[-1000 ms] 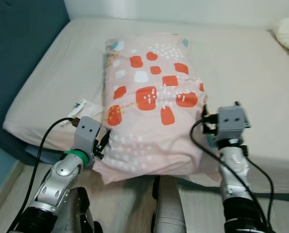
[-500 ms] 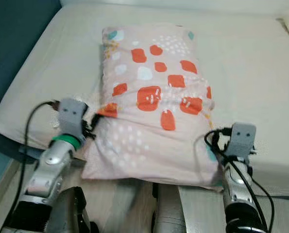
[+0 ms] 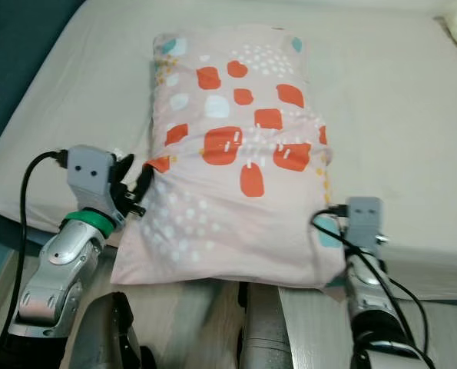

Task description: Clean up the room

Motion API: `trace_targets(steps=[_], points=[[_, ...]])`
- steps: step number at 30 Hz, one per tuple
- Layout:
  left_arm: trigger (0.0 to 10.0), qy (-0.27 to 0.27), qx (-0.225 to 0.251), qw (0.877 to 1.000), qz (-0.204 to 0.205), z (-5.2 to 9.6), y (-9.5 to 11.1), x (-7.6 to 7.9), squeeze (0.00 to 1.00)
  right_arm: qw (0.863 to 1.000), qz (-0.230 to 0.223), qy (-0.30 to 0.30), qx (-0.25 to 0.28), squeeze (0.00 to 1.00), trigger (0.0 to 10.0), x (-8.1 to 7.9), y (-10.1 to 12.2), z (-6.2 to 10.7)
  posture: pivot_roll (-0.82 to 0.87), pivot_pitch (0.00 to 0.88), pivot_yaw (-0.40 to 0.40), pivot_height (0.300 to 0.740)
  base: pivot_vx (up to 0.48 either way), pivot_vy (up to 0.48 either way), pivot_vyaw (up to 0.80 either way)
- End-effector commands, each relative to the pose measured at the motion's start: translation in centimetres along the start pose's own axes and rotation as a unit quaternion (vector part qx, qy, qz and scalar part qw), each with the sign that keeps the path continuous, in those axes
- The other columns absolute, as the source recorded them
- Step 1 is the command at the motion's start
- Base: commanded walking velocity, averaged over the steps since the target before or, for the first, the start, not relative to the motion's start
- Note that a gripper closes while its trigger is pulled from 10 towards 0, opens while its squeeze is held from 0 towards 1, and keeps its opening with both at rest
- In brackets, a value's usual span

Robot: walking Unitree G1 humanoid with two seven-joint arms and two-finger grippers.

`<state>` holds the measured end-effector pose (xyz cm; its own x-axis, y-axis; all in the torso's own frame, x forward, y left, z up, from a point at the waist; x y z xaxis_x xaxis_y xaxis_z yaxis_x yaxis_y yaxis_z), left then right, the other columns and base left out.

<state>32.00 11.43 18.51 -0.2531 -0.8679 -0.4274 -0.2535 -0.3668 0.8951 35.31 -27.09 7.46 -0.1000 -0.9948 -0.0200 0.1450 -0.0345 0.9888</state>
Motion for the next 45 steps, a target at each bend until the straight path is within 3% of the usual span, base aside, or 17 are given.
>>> trace_targets(steps=[1, 5, 9, 14, 15, 19, 22, 25, 27, 30, 32, 37, 39, 40, 42, 44, 45], points=[[10.0, -0.026, -0.015, 0.999, -0.026, 0.7, -1.0, 0.7, 0.0, 0.999, 0.007, 0.03, -0.017, 0.0, 10.0, -1.2, -0.9, 0.1, -0.06, 0.206, 0.091, 0.56, 0.0, 0.0, 0.0], [10.0, -0.001, -0.034, 0.997, -0.07, 1.8, -2.1, -1.6, 0.0, 0.993, 0.023, 0.113, -0.012, 0.0, 10.0, -4.8, 0.3, -1.0, -0.05, 0.216, 0.073, 0.56, 0.0, 0.0, 0.0], [10.0, 0.036, -0.002, 0.999, -0.017, 1.6, -0.2, -2.7, 0.0, 0.991, 0.029, 0.129, -0.01, 0.0, 10.0, -5.7, 0.6, -1.2, -0.05, 0.219, 0.063, 0.56, 0.0, 0.0, 0.0], [10.0, 0.09, -0.006, 0.996, -0.02, 1.4, 0.5, -3.6, 0.0, 0.99, 0.044, 0.133, 0.018, 0.0, 10.0, -6.0, 2.2, -1.8, -0.06, 0.217, 0.054, 0.56, 0.0, 0.0, 0.0], [10.0, 0.183, -0.039, 0.98, -0.072, 1.6, -0.4, -6.6, 0.0, 0.987, 0.048, 0.146, 0.045, 0.0, 10.0, -6.9, 4.3, -2.5, -0.06, 0.214, 0.05, 0.56, 0.0, 0.0, 0.0], [10.0, 0.271, -0.053, 0.953, -0.128, 2.5, -0.4, -9.9, 0.0, 0.98, 0.062, 0.175, 0.076, 0.0, 10.0, -8.5, 7.0, -3.2, -0.05, 0.208, 0.043, 0.56, 0.0, 0.0, 0.0], [10.0, 0.297, -0.049, 0.945, -0.132, 2.8, -0.1, -10.7, 0.0, 0.976, 0.07, 0.188, 0.091, 0.0, 10.0, -9.3, 8.3, -3.5, -0.05, 0.205, 0.041, 0.56, 0.0, 0.0, 0.0], [10.0, 0.375, -0.002, 0.918, -0.131, 3.1, 3.2, -12.8, 0.0, 0.95, 0.082, 0.268, 0.138, 0.0, 10.0, -13.4, 12.5, -3.6, -0.06, 0.192, 0.028, 0.56, 0.0, 0.0, 0.0], [10.0, 0.375, -0.002, 0.918, -0.131, 3.1, 3.2, -12.8, 0.0, 0.95, 0.082, 0.268, 0.138, 0.0, 10.0, -13.4, 12.5, -3.6, -0.06, 0.192, 0.028, 0.56, 0.0, 0.0, 0.0], [10.0, 0.419, 0.05, 0.898, -0.127, 2.8, 6.6, -14.0, 0.0, 0.928, 0.071, 0.333, 0.152, 0.0, 10.0, -16.3, 14.1, -3.1, -0.06, 0.189, 0.02, 0.56, 0.0, 0.0, 0.0], [10.0, 0.466, 0.134, 0.866, -0.125, 2.1, 11.8, -15.7, 0.0, 0.901, 0.054, 0.397, 0.167, 0.0, 10.0, -19.5, 15.7, -2.3, -0.06, 0.177, 0.015, 0.56, 0.0, 0.0, 0.0], [10.0, 0.501, 0.21, 0.831, -0.12, 2.2, 16.5, -17.3, 0.0, 0.861, 0.02, 0.462, 0.213, 0.0, 10.0, -23.6, 19.0, -0.5, -0.07, 0.168, 0.024, 0.56, 0.0, 0.0, 0.0], [10.0, 0.518, 0.264, 0.806, -0.111, 2.7, 19.7, -18.2, 0.0, 0.785, -0.045, 0.535, 0.31, 0.0, 10.0, -27.9, 24.7, 3.7, -0.07, 0.162, 0.03, 0.56, 0.0, 0.0, 0.0], [10.0, 0.518, 0.264, 0.806, -0.111, 2.7, 19.7, -18.2, 0.0, 0.785, -0.045, 0.535, 0.31, 0.0, 10.0, -27.9, 24.7, 3.7, -0.07, 0.162, 0.03, 0.56, 0.0, 0.0, 0.0], [10.0, 0.525, 0.287, 0.794, -0.109, 3.3, 21.1, -18.6, 0.0, 0.737, -0.076, 0.57, 0.355, 0.0, 10.0, -29.1, 27.1, 6.6, -0.06, 0.161, 0.035, 0.56, 0.0, 0.0, 0.0], [10.0, 0.527, 0.287, 0.792, -0.109, 3.4, 21.3, -18.6, 0.0, 0.736, -0.091, 0.572, 0.35, 0.0, 10.0, -28.6, 26.6, 6.5, -0.06, 0.162, 0.035, 0.56, 0.0, 0.0, 0.0], [10.0, 0.525, 0.283, 0.795, -0.11, 3.3, 21.1, -18.5, 0.0, 0.749, -0.09, 0.561, 0.341, 0.0, 10.0, -28.1, 25.8, 5.7, -0.06, 0.162, 0.035, 0.56, 0.0, 0.0, 0.0]])
Point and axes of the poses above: a point about 5 cm out from each wrist's last joint towards the gripper, its own z axis pointing back from the gripper into the wrist, its own y axis along the axis of the wrist's last joint, x = y × z, the point moved 3 cm from there along -z, pointing out of the wrist towards the gripper, and after that the axes turned 12 degrees about -z, right-handed, at the moved point
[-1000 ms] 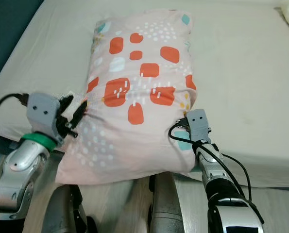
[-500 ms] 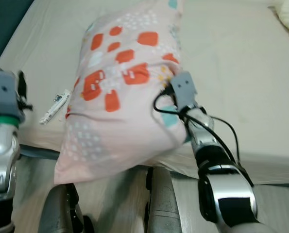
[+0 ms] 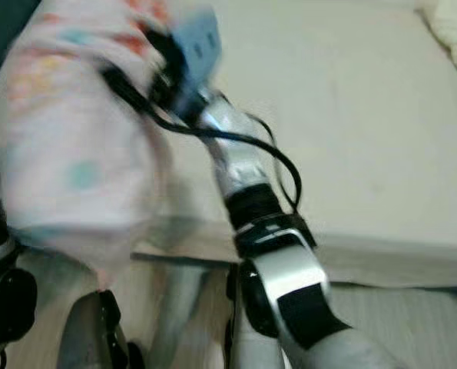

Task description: Clean up the room

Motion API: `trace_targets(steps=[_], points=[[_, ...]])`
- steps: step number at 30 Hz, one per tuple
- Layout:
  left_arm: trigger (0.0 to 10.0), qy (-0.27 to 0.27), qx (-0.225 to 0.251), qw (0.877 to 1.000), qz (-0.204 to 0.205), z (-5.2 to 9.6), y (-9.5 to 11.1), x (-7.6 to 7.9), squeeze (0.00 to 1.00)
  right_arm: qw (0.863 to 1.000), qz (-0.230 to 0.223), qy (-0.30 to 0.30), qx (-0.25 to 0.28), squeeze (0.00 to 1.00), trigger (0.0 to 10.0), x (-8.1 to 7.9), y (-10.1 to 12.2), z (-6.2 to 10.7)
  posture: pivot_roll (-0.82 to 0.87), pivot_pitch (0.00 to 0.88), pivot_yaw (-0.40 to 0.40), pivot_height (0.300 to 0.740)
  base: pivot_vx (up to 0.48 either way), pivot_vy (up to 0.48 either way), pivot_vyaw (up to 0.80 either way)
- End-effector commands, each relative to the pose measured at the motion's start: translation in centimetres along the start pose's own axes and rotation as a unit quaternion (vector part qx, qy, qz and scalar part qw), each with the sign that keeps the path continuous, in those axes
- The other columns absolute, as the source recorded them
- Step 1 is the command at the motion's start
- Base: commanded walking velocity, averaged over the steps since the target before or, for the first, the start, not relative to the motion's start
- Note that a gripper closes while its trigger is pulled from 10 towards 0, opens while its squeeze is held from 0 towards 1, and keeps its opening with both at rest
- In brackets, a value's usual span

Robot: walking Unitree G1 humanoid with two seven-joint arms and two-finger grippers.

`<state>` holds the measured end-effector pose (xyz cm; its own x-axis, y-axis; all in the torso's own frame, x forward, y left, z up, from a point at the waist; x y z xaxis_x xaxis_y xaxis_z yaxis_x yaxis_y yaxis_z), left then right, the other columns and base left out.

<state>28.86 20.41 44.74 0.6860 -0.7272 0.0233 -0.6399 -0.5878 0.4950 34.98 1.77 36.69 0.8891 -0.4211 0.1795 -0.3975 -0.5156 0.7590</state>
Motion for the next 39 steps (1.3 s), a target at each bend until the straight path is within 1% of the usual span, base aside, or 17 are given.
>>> trace_targets(steps=[1, 4, 5, 6, 11, 15, 16, 18, 19, 22, 30, 31, 33, 36, 37, 38, 39], points=[[10.0, 0.006, 0.001, 1.0, -0.004, 0.2, 0.0, -0.6, 0.0, 0.997, -0.027, -0.062, -0.036, 0.0, 10.0, 2.2, -2.4, 3.6, -0.06, 0.164, 0.036, 0.56, 0.0, 0.0, 0.0], [10.0, 0.001, -0.003, 1.0, -0.004, 0.4, -0.1, -0.5, 0.0, 0.995, -0.03, -0.082, -0.046, 0.0, 10.0, 2.8, -2.9, 4.6, -0.06, 0.165, 0.036, 0.56, 0.0, 0.0, 0.0], [10.0, -0.003, -0.006, 1.0, -0.01, 0.5, -0.3, -0.3, 0.0, 0.989, -0.025, -0.124, -0.073, 0.0, 10.0, 4.1, -4.1, 7.6, -0.06, 0.164, 0.034, 0.56, 0.0, 0.0, 0.0], [10.0, -0.003, -0.006, 1.0, -0.013, 0.6, -0.3, -0.3, 0.0, 0.987, -0.023, -0.135, -0.082, 0.0, 10.0, 4.4, -4.4, 8.5, -0.05, 0.164, 0.033, 0.56, 0.0, 0.0, 0.0], [10.0, 0.003, 0.0, 1.0, -0.023, 0.3, -0.5, -0.6, 0.0, 0.981, -0.023, -0.165, -0.095, 0.0, 10.0, 4.9, -4.8, 11.0, -0.05, 0.16, 0.035, 0.56, 0.0, 0.0, 0.0], [10.0, -0.008, 0.047, 0.991, -0.125, 0.4, -1.1, -1.1, 0.0, 0.972, -0.031, -0.208, -0.105, 0.0, 10.0, 4.7, -5.3, 13.7, -0.05, 0.153, 0.045, 0.56, 0.0, 0.0, 0.0], [10.0, -0.008, 0.047, 0.991, -0.125, 0.4, -1.1, -1.1, 0.0, 0.972, -0.031, -0.208, -0.105, 0.0, 10.0, 4.7, -5.3, 13.7, -0.05, 0.153, 0.045, 0.56, 0.0, 0.0, 0.0], [10.0, -0.033, 0.107, 0.974, -0.195, 0.7, -1.0, -1.3, 0.0, 0.969, -0.034, -0.221, -0.109, 0.0, 10.0, 4.4, -5.4, 14.6, -0.05, 0.152, 0.047, 0.56, 0.0, 0.0, 0.0], [10.0, -0.033, 0.107, 0.974, -0.195, 0.7, -1.0, -1.3, 0.0, 0.969, -0.034, -0.221, -0.109, 0.0, 10.0, 4.4, -5.4, 14.6, -0.05, 0.152, 0.047, 0.56, 0.0, 0.0, 0.0], [10.0, -0.07, 0.166, 0.945, -0.274, 0.2, -1.5, -2.8, 0.0, 0.963, -0.038, -0.241, -0.113, 0.0, 10.0, 4.1, -5.7, 16.1, -0.03, 0.147, 0.053, 0.56, 0.0, 0.0, 0.0], [10.0, -0.098, 0.148, 0.933, -0.313, -1.3, -2.4, -5.7, 0.0, 0.957, -0.042, -0.262, -0.119, 0.0, 10.0, 3.7, -5.8, 17.3, -0.02, 0.147, 0.055, 0.56, 0.0, 0.0, 0.0], [10.0, -0.167, 0.109, 0.934, -0.297, 0.2, -4.2, -5.2, 0.0, 0.955, -0.046, -0.267, -0.119, 0.0, 10.0, 3.6, -5.9, 17.5, -0.01, 0.151, 0.052, 0.56, 0.0, 0.0, 0.0], [10.0, -0.228, 0.071, 0.932, -0.273, 1.8, -5.7, -4.6, 0.0, 0.954, -0.049, -0.269, -0.121, 0.0, 10.0, 3.4, -6.0, 17.5, -0.01, 0.153, 0.051, 0.56, 0.0, 0.0, 0.0], [10.0, -0.25, 0.057, 0.931, -0.259, 2.5, -6.2, -4.4, 0.0, 0.954, -0.05, -0.27, -0.123, 0.0, 10.0, 3.3, -6.1, 17.6, -0.01, 0.153, 0.051, 0.56, 0.0, 0.0, 0.0], [10.0, -0.318, -0.016, 0.928, -0.196, 5.3, -8.2, -3.0, 0.0, 0.953, -0.054, -0.271, -0.127, 0.0, 10.0, 3.0, -6.4, 17.7, -0.01, 0.157, 0.054, 0.56, 0.0, 0.0, 0.0], [10.0, -0.318, -0.016, 0.928, -0.196, 5.3, -8.2, -3.0, 0.0, 0.953, -0.054, -0.271, -0.127, 0.0, 10.0, 3.0, -6.4, 17.7, -0.01, 0.157, 0.054, 0.56, 0.0, 0.0, 0.0], [10.0, -0.388, -0.084, 0.908, -0.133, 9.3, -9.8, -1.2, 0.0, 0.951, -0.058, -0.274, -0.129, 0.0, 10.0, 2.8, -6.7, 17.8, -0.01, 0.158, 0.055, 0.56, 0.0, 0.0, 0.0]])
Point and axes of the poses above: a point about 5 cm out from each wrist's last joint towards the gripper, its own z axis pointing back from the gripper into the wrist, its own y axis along the axis of the wrist's last joint, x = y × z, the point moved 3 cm from there along -z, pointing out of the wrist towards the gripper, and after that the axes turned 12 degrees about -z, right-handed, at the moved point
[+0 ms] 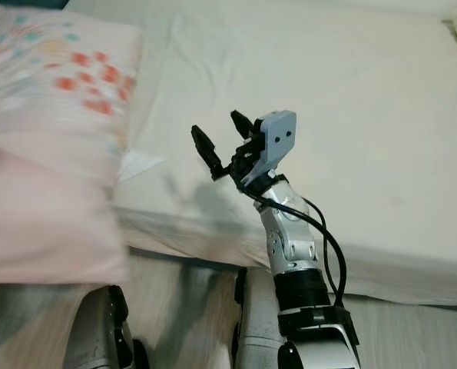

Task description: Clean up the room

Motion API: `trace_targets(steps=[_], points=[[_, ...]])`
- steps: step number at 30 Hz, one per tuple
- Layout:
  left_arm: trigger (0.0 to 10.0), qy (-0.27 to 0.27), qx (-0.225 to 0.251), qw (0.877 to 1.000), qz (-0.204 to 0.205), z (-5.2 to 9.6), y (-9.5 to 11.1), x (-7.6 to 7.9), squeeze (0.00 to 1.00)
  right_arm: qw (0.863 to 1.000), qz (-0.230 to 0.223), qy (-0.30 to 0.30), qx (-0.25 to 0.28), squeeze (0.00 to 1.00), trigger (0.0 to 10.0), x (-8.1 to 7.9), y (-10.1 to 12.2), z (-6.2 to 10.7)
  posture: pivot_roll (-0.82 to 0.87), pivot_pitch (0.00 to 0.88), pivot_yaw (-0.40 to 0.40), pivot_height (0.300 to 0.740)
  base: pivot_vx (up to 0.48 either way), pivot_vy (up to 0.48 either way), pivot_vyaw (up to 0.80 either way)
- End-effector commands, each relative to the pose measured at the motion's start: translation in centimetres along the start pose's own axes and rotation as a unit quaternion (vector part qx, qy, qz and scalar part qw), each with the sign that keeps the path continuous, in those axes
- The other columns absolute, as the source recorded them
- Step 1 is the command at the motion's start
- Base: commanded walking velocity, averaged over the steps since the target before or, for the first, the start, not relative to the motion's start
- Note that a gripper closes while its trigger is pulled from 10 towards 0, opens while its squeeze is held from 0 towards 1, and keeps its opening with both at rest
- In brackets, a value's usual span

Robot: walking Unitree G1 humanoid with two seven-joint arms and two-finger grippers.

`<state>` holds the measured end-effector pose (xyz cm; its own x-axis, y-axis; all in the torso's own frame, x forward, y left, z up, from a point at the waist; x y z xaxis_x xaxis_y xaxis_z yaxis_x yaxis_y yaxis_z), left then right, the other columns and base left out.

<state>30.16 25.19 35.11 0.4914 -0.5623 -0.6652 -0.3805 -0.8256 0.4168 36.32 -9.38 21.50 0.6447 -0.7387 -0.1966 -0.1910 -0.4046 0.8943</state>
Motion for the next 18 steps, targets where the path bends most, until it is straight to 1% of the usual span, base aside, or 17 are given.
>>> trace_targets(steps=[1, 2, 3, 4, 6, 7, 8, 9, 10, 12, 13, 14, 15, 16, 17, 18], points=[[10.0, -0.103, -0.032, 0.992, 0.072, 1.9, -0.6, 4.6, 0.0, 1.0, -0.01, -0.004, -0.006, 0.0, 10.0, -0.2, -0.6, 0.3, -0.01, 0.158, 0.055, 0.56, 0.0, 0.0, 0.0], [10.0, -0.103, -0.032, 0.992, 0.072, 1.9, -0.6, 4.6, 0.0, 1.0, -0.01, -0.004, -0.006, 0.0, 10.0, -0.2, -0.6, 0.3, -0.01, 0.158, 0.055, 0.56, 0.0, 0.0, 0.0], [10.0, -0.125, -0.044, 0.987, 0.088, 2.8, -0.8, 6.0, 0.0, 1.0, -0.011, -0.005, -0.006, 0.0, 10.0, -0.3, -0.7, 0.4, -0.02, 0.16, 0.061, 0.56, 0.0, 0.0, 0.0], [10.0, -0.125, -0.044, 0.987, 0.088, 2.8, -0.8, 6.0, 0.0, 1.0, -0.011, -0.005, -0.006, 0.0, 10.0, -0.3, -0.7, 0.4, -0.02, 0.16, 0.061, 0.56, 0.0, 0.0, 0.0], [10.0, -0.164, -0.096, 0.974, 0.121, 5.2, -1.6, 9.5, 0.0, 1.0, -0.016, -0.009, -0.009, 0.0, 10.0, -0.6, -1.1, 0.7, -0.02, 0.164, 0.064, 0.56, 0.0, 0.0, 0.0], [10.0, -0.164, -0.096, 0.974, 0.121, 5.2, -1.6, 9.5, 0.0, 1.0, -0.016, -0.009, -0.009, 0.0, 10.0, -0.6, -1.1, 0.7, -0.02, 0.164, 0.064, 0.56, 0.0, 0.0, 0.0], [10.0, -0.181, -0.122, 0.967, 0.13, 6.2, -1.9, 10.9, 0.0, 1.0, -0.02, -0.013, -0.015, 0.0, 10.0, -0.8, -1.5, 1.0, -0.03, 0.166, 0.064, 0.56, 0.0, 0.0, 0.0], [10.0, -0.188, -0.141, 0.962, 0.141, 6.7, -2.1, 11.8, 0.0, 0.999, -0.022, -0.015, -0.019, 0.0, 10.0, -0.9, -1.8, 1.2, -0.03, 0.166, 0.064, 0.56, 0.0, 0.0, 0.0], [10.0, -0.188, -0.141, 0.962, 0.141, 6.7, -2.1, 11.8, 0.0, 0.999, -0.022, -0.015, -0.019, 0.0, 10.0, -0.9, -1.8, 1.2, -0.03, 0.166, 0.064, 0.56, 0.0, 0.0, 0.0], [10.0, -0.188, -0.176, 0.953, 0.158, 7.0, -2.5, 12.7, 0.0, 0.999, -0.027, -0.021, -0.033, 0.0, 10.0, -1.1, -2.6, 1.8, -0.03, 0.163, 0.062, 0.56, 0.0, 0.0, 0.0], [10.0, -0.185, -0.191, 0.952, 0.153, 7.0, -2.8, 12.8, 0.0, 0.998, -0.03, -0.024, -0.043, 0.0, 10.0, -1.1, -3.1, 2.1, -0.04, 0.161, 0.061, 0.56, 0.0, 0.0, 0.0], [10.0, -0.185, -0.191, 0.952, 0.153, 7.0, -2.8, 12.8, 0.0, 0.998, -0.03, -0.024, -0.043, 0.0, 10.0, -1.1, -3.1, 2.1, -0.04, 0.161, 0.061, 0.56, 0.0, 0.0, 0.0], [10.0, -0.182, -0.209, 0.948, 0.157, 7.1, -3.2, 12.8, 0.09, 0.997, -0.033, -0.024, -0.059, 0.0, 10.0, -1.2, -3.8, 2.6, -0.04, 0.159, 0.061, 0.56, 0.0, 0.0, 0.0], [10.0, -0.18, -0.219, 0.946, 0.159, 7.2, -3.5, 12.7, 0.09, 0.997, -0.036, -0.025, -0.069, 0.0, 10.0, -1.2, -4.3, 2.9, -0.04, 0.159, 0.061, 0.56, 0.0, 0.0, 0.0], [10.0, -0.18, -0.219, 0.946, 0.159, 7.2, -3.5, 12.7, 0.09, 0.997, -0.036, -0.025, -0.069, 0.0, 10.0, -1.2, -4.3, 2.9, -0.04, 0.159, 0.061, 0.56, 0.0, 0.0, 0.0], [10.0, -0.175, -0.231, 0.942, 0.168, 7.4, -3.7, 12.8, 0.32, 0.996, -0.029, -0.024, -0.08, 0.0, 10.0, -1.2, -4.8, 3.2, -0.04, 0.157, 0.062, 0.56, 0.0, 0.0, 0.0]])
Point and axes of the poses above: a point about 5 cm out from each wrist's last joint towards the gripper, its own z axis pointing back from the gripper into the wrist, its own y axis along the axis of the wrist's last joint, x = y × z, the point moved 3 cm from there along -z, pointing out of the wrist towards the gripper, and after that the axes turned 12 degrees about -z, right-handed, at the moved point
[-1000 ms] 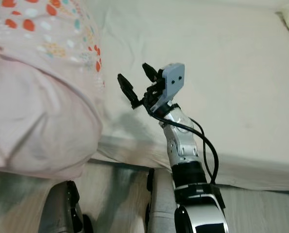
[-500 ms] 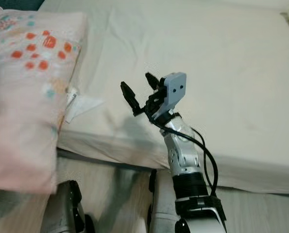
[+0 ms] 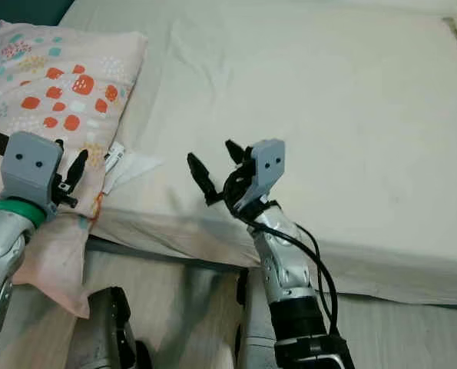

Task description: Clean up the room

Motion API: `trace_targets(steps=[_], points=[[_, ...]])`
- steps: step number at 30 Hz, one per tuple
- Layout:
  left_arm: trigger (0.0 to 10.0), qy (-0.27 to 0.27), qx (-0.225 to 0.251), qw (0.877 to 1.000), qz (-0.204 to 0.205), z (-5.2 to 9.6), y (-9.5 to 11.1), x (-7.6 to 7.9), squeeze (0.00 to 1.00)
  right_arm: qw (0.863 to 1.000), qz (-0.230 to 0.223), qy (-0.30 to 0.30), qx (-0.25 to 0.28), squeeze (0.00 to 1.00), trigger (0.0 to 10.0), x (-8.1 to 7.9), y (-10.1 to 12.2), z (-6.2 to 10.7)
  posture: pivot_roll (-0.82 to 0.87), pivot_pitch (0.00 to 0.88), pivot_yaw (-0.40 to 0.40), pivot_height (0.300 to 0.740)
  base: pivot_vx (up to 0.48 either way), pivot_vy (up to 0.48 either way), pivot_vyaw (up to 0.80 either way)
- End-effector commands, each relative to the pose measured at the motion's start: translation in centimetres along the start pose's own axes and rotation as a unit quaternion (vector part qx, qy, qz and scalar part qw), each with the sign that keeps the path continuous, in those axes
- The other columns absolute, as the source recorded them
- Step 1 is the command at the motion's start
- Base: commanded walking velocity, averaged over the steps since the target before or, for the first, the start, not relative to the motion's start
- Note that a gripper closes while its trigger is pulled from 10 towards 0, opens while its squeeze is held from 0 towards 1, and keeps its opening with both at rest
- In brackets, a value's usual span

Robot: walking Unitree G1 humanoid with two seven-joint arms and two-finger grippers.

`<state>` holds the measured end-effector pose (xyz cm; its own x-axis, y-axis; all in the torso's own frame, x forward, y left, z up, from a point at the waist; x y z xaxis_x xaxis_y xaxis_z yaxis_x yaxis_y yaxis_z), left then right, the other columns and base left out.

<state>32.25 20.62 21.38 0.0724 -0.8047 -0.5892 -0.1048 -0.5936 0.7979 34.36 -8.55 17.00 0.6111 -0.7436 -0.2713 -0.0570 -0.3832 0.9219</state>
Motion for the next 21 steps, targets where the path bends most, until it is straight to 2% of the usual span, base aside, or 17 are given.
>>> trace_targets(steps=[1, 2, 3, 4, 5, 8, 11, 13, 21], points=[[10.0, 0.011, -0.037, 0.999, 0.026, 0.3, -1.4, 0.0, 0.33, 1.0, 0.007, 0.0, -0.025, 0.0, 10.0, -0.1, -1.2, 0.6, -0.04, 0.154, 0.062, 0.56, 0.0, 0.0, 0.0], [10.0, 0.016, -0.041, 0.998, 0.043, 0.3, -1.5, 0.2, 0.33, 1.0, 0.01, -0.002, -0.026, 0.0, 10.0, 0.0, -1.4, 0.8, -0.04, 0.15, 0.061, 0.56, 0.0, 0.0, 0.0], [10.0, 0.016, -0.041, 0.998, 0.043, 0.3, -1.5, 0.2, 0.33, 1.0, 0.01, -0.002, -0.026, 0.0, 10.0, 0.0, -1.4, 0.8, -0.04, 0.15, 0.061, 0.56, 0.0, 0.0, 0.0], [10.0, 0.027, -0.036, 0.995, 0.084, 0.2, -0.9, 1.0, 0.25, 1.0, 0.014, -0.013, -0.016, 0.0, 10.0, 0.1, -1.0, 1.0, -0.04, 0.143, 0.061, 0.56, 0.0, 0.0, 0.0], [10.0, 0.028, -0.029, 0.994, 0.099, 0.0, -0.6, 1.4, 0.0, 1.0, 0.009, -0.024, -0.004, 0.0, 10.0, 0.3, -0.5, 0.9, -0.05, 0.138, 0.06, 0.56, 0.0, 0.0, 0.0], [10.0, 0.028, -0.016, 0.991, 0.132, -0.4, 0.3, 2.2, 0.0, 0.999, 0.007, -0.039, 0.016, 0.0, 10.0, 0.6, 0.5, 0.8, -0.06, 0.132, 0.059, 0.56, 0.0, 0.0, 0.0], [10.0, 0.018, 0.004, 0.987, 0.16, -0.9, 1.5, 3.1, 0.0, 0.998, 0.023, -0.057, 0.028, 0.0, 10.0, 1.3, 1.3, 0.7, -0.07, 0.125, 0.057, 0.564, 0.0, 0.0, 0.0], [10.0, 0.008, 0.018, 0.985, 0.169, -1.3, 2.5, 3.6, 0.0, 0.996, 0.03, -0.073, 0.035, 0.0, 10.0, 2.0, 1.7, 0.7, -0.07, 0.118, 0.055, 0.574, 0.0, 0.0, 0.0], [10.0, -0.006, 0.036, 0.981, 0.192, -2.1, 4.0, 4.7, 0.0, 0.995, 0.036, -0.086, 0.032, 0.0, 10.0, 2.6, 1.8, 0.8, -0.08, 0.108, 0.054, 0.597, 0.0, 0.0, 0.0]])
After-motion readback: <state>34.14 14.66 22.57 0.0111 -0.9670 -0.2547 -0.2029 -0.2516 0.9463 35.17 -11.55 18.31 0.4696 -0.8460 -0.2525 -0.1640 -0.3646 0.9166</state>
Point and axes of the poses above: a point about 5 cm out from each wrist's last joint towards the gripper, its own z axis pointing back from the gripper into the wrist, its own y axis along the axis of the wrist's last joint, x = y × z, the point moved 3 cm from there along -z, pointing out of the wrist towards the gripper, and after that the axes turned 12 degrees about -z, right-handed, at the moved point
